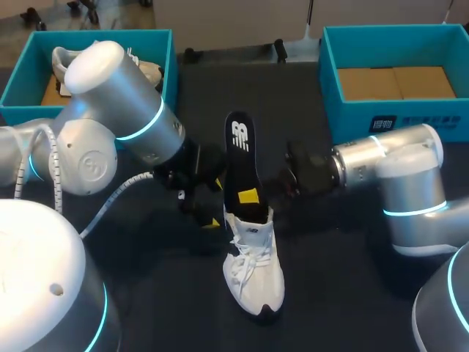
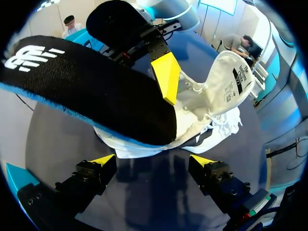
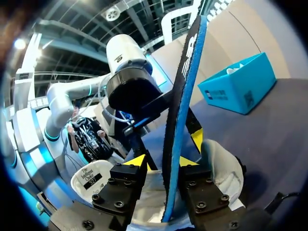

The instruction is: Take the shoe out of the shoebox, open the shoe tongue, remove and reinsert the insole, then place the shoe into the shoebox

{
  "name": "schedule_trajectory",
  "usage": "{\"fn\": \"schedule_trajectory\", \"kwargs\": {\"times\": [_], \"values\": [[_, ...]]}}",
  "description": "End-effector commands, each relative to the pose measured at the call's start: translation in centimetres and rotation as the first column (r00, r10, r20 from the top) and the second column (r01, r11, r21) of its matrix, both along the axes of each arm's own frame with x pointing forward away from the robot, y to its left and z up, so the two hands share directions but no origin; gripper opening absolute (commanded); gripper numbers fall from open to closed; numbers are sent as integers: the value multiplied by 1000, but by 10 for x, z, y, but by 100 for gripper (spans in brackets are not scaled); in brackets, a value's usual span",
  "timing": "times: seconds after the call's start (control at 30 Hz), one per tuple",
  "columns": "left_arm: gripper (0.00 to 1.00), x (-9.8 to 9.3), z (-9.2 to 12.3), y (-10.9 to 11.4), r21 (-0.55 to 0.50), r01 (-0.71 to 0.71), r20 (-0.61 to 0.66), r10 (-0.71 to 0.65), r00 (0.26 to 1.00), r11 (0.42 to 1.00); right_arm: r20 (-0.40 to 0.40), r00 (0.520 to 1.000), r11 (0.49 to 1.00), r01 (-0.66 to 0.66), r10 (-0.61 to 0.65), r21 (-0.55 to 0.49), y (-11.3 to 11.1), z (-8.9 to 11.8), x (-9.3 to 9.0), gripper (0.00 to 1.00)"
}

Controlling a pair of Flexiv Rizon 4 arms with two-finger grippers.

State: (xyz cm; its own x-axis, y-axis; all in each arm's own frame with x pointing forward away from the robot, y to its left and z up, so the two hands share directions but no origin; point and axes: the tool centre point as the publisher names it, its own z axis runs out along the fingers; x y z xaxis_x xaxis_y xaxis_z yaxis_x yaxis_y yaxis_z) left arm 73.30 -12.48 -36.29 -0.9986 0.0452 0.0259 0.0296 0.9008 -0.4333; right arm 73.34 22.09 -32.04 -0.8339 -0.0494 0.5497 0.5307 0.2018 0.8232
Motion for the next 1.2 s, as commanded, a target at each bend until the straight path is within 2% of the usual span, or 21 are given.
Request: {"fn": "schedule_trajectory", "kwargs": {"times": [0.03,0.13,0.2,0.23,0.27,0.47,0.93,1.2], "values": [[100,0,-1,0,-1,1,-1,-1,1000,1000,1,1000,1000,-9,9,-14,6,6,8,35],[100,0,-1,0,-1,1,-1,-1,1000,1000,3,1000,1000,-12,12,-13,8,9,13,31],[100,0,-1,0,-1,1,-1,-1,1000,1000,-7,1000,1000,-8,8,-10,9,10,17,25],[100,0,-1,0,-1,1,-1,-1,1000,1000,-16,1000,1000,2,-3,-12,10,11,20,18],[100,0,-1,0,-1,1,-1,-1,1000,1000,-22,1000,1000,1,-1,-12,10,10,21,0],[100,0,-1,0,-1,1,-1,-1,1000,1000,-68,997,1000,21,-21,-9,10,2,24,0],[100,0,-1,0,-1,1,-1,-1,1000,1000,-216,973,997,71,-77,-35,2,-25,-8,0],[100,0,-1,0,-1,1,-1,-1,1000,1000,-238,968,997,72,-78,-36,6,-31,-16,0]]}}
